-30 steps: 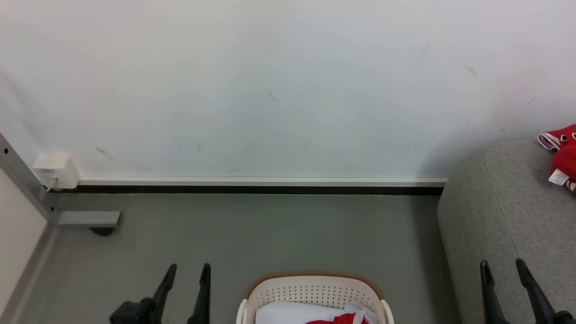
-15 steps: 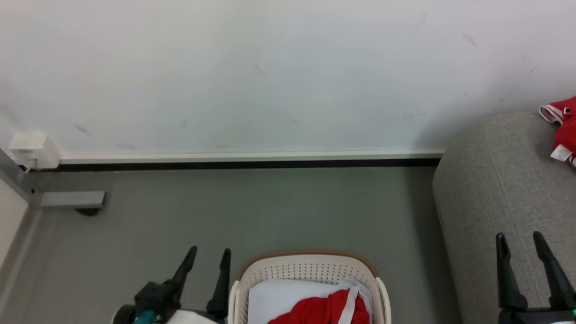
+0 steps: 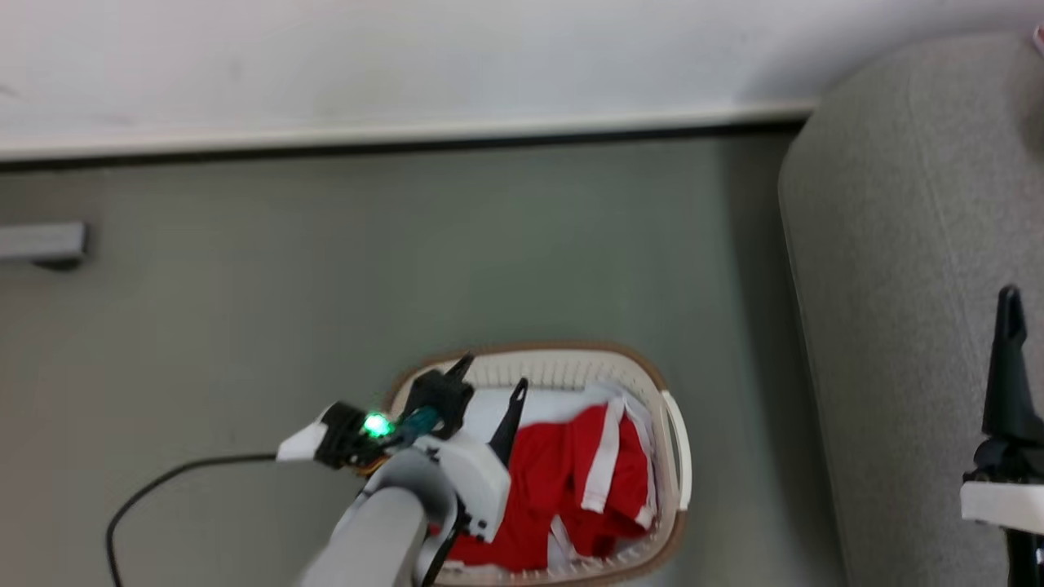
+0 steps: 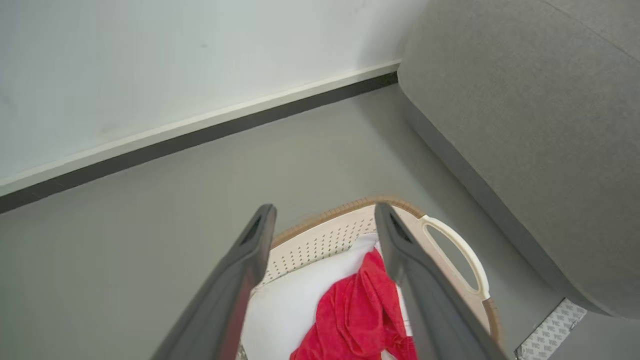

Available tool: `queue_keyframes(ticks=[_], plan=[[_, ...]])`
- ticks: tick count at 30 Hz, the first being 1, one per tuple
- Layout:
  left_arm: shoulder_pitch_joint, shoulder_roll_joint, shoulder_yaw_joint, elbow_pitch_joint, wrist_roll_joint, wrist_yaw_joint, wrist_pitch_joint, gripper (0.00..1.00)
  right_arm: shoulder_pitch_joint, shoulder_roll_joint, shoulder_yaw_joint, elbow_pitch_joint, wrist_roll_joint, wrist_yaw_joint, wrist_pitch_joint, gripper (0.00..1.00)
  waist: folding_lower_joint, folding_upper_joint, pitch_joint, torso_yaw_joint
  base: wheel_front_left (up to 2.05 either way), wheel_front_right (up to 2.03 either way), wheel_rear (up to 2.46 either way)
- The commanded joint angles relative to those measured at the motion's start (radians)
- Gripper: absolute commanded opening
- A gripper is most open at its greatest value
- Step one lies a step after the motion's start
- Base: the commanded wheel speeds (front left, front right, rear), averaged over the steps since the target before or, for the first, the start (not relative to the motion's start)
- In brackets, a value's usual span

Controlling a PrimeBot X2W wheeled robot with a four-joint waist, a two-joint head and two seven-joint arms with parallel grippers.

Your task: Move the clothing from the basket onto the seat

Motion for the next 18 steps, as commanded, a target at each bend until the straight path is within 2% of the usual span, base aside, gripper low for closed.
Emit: queue_keyframes(ticks=[1,8,13,18], plan=[[-0.062,0.005,-0.043,0.042,-0.027,0.015,0.024,1.00,-0.038,-0.010,-0.003,-0.015,0.010,-0.002,0.001,1.00,-0.0003,-0.0001,0.122,-0.047,0.00,0.00,0.00],[-0.230,0.005,-0.225,0.198,-0.113,0.065,0.137,1.00,-0.111,-0.014,0.003,-0.059,0.029,-0.002,0.001,1.00,-0.0003,-0.0001,0.254,-0.090,0.00,0.00,0.00],[-0.322,0.005,-0.311,0.273,-0.186,0.125,0.185,1.00,-0.154,-0.016,0.008,-0.097,0.045,-0.002,0.001,1.00,-0.0003,-0.0001,0.355,-0.115,0.00,0.00,0.00],[-0.384,0.005,-0.368,0.313,-0.249,0.157,0.215,1.00,-0.186,-0.024,0.002,-0.122,0.054,-0.002,0.001,1.00,-0.0003,-0.0001,0.427,-0.129,0.00,0.00,0.00]])
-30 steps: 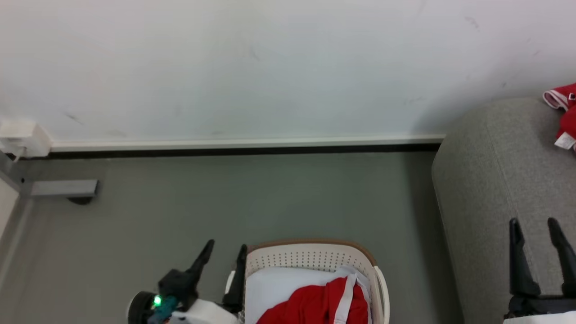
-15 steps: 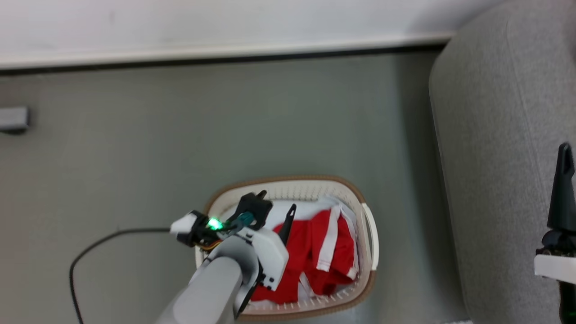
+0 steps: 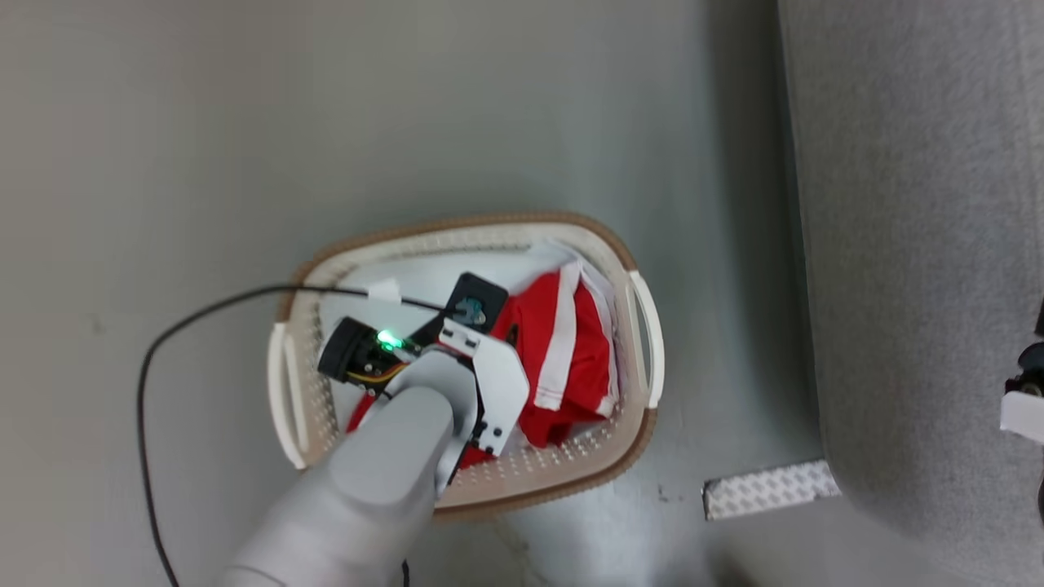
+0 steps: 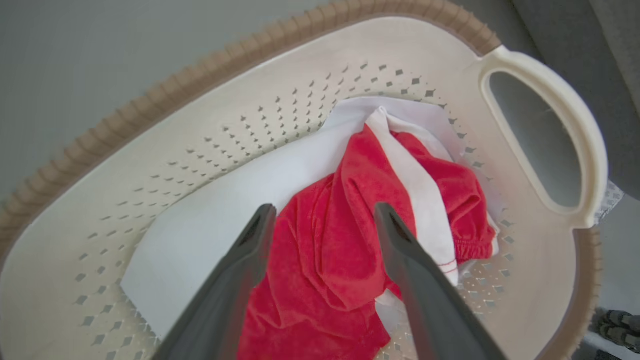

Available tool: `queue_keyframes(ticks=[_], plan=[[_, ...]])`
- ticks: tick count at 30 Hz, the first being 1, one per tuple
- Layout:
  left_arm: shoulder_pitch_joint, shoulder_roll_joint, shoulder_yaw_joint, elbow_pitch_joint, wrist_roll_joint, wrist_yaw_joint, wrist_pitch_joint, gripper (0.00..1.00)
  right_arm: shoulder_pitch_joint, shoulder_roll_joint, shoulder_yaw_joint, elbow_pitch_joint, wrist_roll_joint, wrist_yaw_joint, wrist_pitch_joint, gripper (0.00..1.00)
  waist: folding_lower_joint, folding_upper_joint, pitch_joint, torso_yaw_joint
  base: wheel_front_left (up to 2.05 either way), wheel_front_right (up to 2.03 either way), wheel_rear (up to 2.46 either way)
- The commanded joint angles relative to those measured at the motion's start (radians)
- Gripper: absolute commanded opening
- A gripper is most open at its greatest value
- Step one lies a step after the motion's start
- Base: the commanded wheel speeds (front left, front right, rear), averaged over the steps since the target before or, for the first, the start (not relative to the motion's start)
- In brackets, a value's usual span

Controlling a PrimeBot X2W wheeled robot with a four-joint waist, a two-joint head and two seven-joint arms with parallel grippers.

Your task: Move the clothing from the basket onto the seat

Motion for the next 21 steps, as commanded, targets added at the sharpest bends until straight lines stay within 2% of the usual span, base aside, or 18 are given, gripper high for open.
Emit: queue_keyframes(ticks=[1,6,13,21], plan=[[-0.023,0.007,-0.012,0.011,-0.022,0.008,0.005,1.00,-0.021,-0.007,-0.004,-0.012,0.012,-0.002,0.001,1.00,-0.0003,0.0000,0.073,-0.029,0.00,0.00,0.00],[-0.063,0.006,-0.053,0.043,-0.103,0.007,0.003,1.00,-0.047,-0.002,-0.008,-0.031,0.017,-0.002,0.001,1.00,-0.0003,0.0000,0.127,-0.043,0.00,0.00,0.00],[-0.092,0.006,-0.076,0.021,-0.262,-0.013,-0.035,1.00,-0.051,0.012,-0.010,-0.034,0.020,-0.002,0.001,1.00,-0.0003,0.0000,0.170,-0.048,0.00,0.00,0.00],[-0.158,0.006,-0.146,0.076,-0.323,-0.001,-0.039,1.00,-0.068,0.018,0.001,-0.043,0.024,-0.002,0.001,1.00,-0.0003,0.0000,0.230,-0.065,0.00,0.00,0.00]])
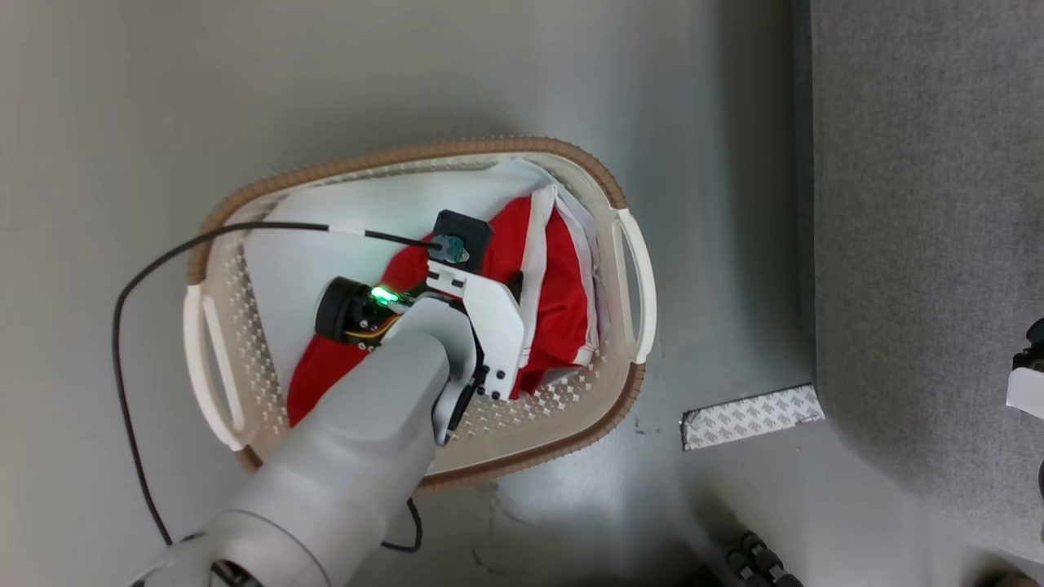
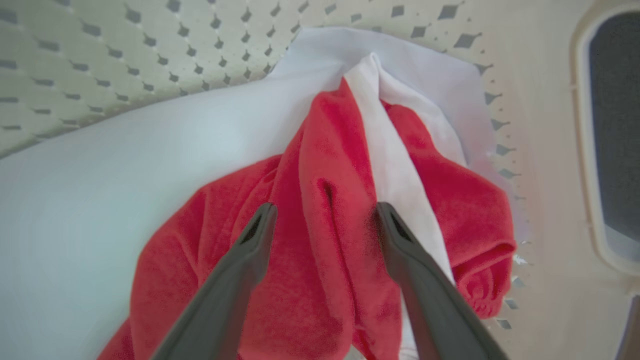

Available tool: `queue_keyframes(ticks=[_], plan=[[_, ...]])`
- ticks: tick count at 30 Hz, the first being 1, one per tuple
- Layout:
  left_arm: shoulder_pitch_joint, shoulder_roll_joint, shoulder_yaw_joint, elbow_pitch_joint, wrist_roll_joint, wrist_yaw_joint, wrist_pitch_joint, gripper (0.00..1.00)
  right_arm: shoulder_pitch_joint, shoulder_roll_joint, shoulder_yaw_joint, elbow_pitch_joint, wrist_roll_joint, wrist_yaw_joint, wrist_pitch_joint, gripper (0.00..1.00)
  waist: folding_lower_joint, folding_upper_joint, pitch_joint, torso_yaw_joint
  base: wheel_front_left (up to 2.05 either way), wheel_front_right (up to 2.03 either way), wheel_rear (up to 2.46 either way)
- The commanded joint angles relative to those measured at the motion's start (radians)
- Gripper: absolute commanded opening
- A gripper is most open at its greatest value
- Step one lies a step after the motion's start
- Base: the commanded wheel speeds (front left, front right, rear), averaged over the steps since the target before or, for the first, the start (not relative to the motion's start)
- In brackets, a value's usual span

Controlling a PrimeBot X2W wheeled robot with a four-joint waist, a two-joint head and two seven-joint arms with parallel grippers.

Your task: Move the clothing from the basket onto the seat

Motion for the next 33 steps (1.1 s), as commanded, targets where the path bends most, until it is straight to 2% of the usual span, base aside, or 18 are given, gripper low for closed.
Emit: queue_keyframes(ticks=[1,10,11,12,13,18,22,26,33], plan=[[-0.017,0.006,-0.010,0.015,-0.012,0.000,-0.002,1.00,-0.015,0.004,0.000,-0.005,0.004,-0.002,0.001,1.00,-0.0001,0.0000,0.018,-0.009,0.00,0.00,0.00],[-0.051,0.006,-0.069,0.048,-0.072,-0.032,0.001,1.00,-0.023,0.005,0.004,-0.002,0.010,-0.002,0.001,1.00,-0.0001,0.0000,0.061,-0.025,0.00,0.00,0.00],[-0.054,0.006,-0.081,0.050,-0.072,-0.037,-0.002,0.73,-0.024,0.005,0.004,-0.001,0.009,-0.002,0.001,1.00,-0.0001,0.0000,0.062,-0.025,0.00,0.00,0.00],[-0.055,0.006,-0.088,0.053,-0.076,-0.039,-0.009,0.73,-0.024,0.005,0.004,-0.002,0.009,-0.002,0.001,1.00,-0.0001,0.0000,0.063,-0.025,0.00,0.00,0.00],[-0.055,0.006,-0.097,0.056,-0.081,-0.043,-0.009,0.00,-0.024,0.004,0.003,-0.001,0.009,-0.002,0.001,1.00,-0.0001,0.0000,0.063,-0.025,0.00,0.00,0.00],[-0.057,0.005,-0.120,0.046,-0.110,-0.048,-0.050,0.00,-0.033,0.004,-0.013,0.008,0.007,-0.002,0.001,1.00,-0.0001,0.0000,0.041,-0.013,0.00,0.00,0.00],[-0.026,0.005,-0.126,0.021,-0.142,-0.050,-0.119,0.00,-0.019,-0.001,-0.024,0.023,0.000,-0.002,0.001,1.00,-0.0001,0.0000,-0.031,0.023,0.00,0.00,0.00],[0.013,0.005,-0.136,-0.002,-0.169,-0.052,-0.186,0.00,0.017,-0.013,-0.038,0.042,-0.013,-0.002,0.001,1.00,-0.0001,0.0000,-0.137,0.069,0.00,0.00,0.00],[0.117,0.004,-0.140,-0.039,-0.215,-0.062,-0.269,0.00,0.114,-0.041,-0.048,0.105,-0.038,-0.002,0.001,1.00,-0.0001,0.0000,-0.390,0.155,0.00,0.00,0.00]])
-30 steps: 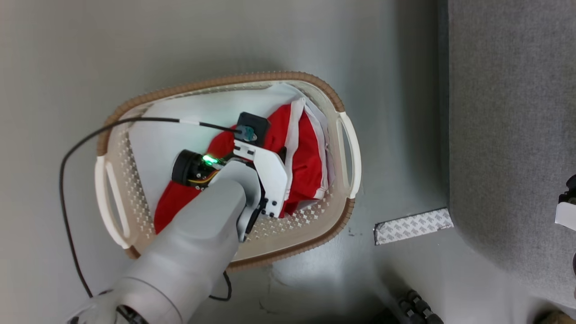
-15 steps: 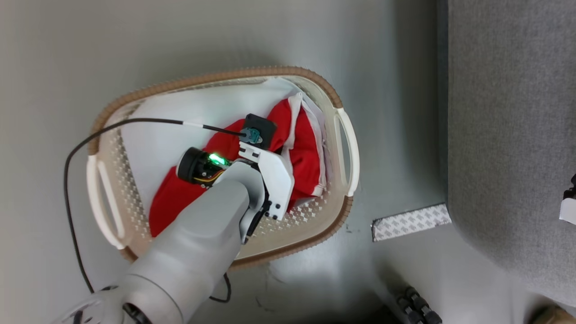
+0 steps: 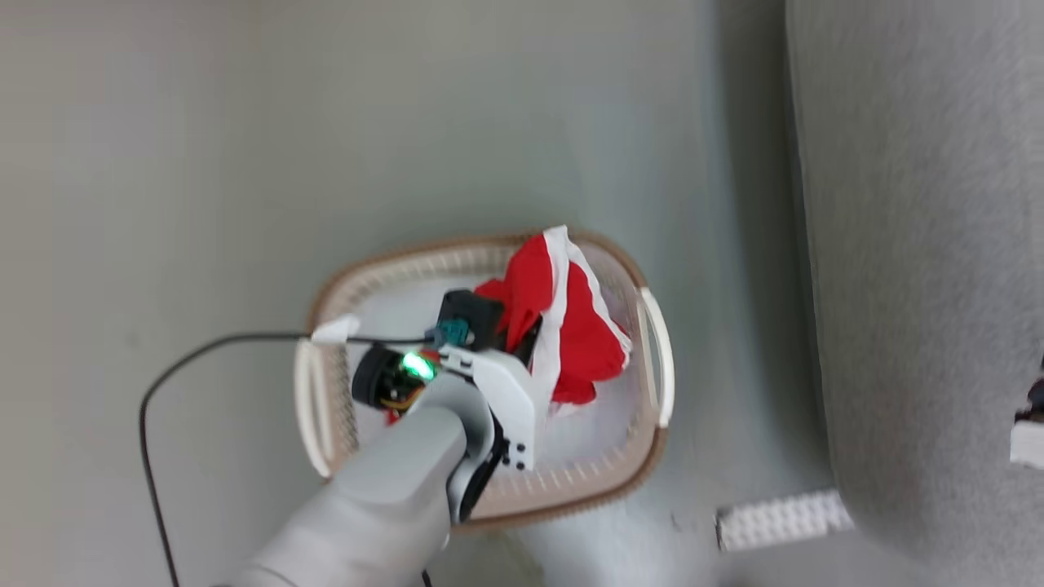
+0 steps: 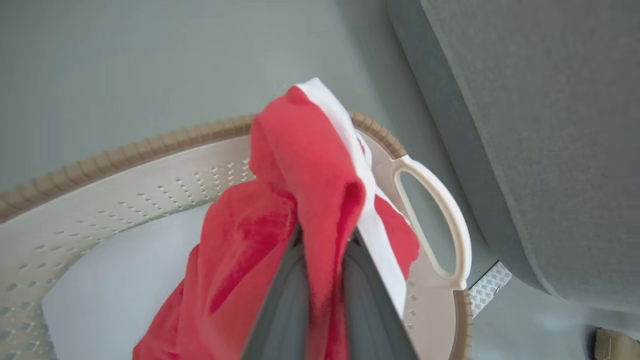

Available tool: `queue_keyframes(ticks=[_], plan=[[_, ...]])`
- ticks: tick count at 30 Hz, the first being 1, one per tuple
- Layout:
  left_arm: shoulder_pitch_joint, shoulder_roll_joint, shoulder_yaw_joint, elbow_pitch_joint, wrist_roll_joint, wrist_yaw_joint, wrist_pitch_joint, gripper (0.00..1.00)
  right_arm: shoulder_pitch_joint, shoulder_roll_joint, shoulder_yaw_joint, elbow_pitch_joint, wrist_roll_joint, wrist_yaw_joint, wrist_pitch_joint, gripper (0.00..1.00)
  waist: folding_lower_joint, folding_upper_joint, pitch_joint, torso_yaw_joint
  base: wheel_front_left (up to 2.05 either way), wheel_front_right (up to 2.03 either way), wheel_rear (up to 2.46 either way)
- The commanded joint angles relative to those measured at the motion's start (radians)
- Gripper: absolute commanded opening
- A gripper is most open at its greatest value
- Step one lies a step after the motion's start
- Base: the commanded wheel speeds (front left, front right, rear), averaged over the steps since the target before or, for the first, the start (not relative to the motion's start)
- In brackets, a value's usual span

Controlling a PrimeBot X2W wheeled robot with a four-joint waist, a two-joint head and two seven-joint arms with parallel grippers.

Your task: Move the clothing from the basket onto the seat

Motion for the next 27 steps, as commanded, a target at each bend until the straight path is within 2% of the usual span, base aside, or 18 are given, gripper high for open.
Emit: queue_keyframes(ticks=[1,7,11,21,27], plan=[[0.037,0.002,0.005,-0.012,-0.011,0.003,-0.021,0.00,0.039,-0.012,-0.003,0.018,-0.010,-0.002,0.001,1.00,0.0001,0.0001,-0.193,0.090,0.00,0.00,0.00],[0.118,0.016,0.034,-0.056,-0.020,0.006,-0.046,0.00,0.135,-0.025,0.010,0.065,-0.038,-0.002,0.001,1.00,0.0001,0.0001,-0.385,0.142,0.00,0.00,0.00],[0.167,0.052,0.067,-0.134,-0.010,0.023,-0.050,0.00,0.189,-0.022,0.019,0.085,-0.052,-0.002,0.001,1.00,0.0001,0.0001,-0.485,0.159,0.00,0.00,0.00],[0.381,0.215,0.177,-0.461,0.059,0.110,-0.050,0.00,0.318,-0.022,0.086,0.128,-0.068,-0.002,0.001,1.00,0.0001,0.0001,-0.694,0.155,0.00,0.00,0.00],[0.469,0.316,0.201,-0.647,0.078,0.163,-0.048,0.00,0.360,-0.054,0.164,0.125,-0.034,-0.002,0.001,1.00,0.0001,0.0001,-0.752,0.144,0.00,0.00,0.00]])
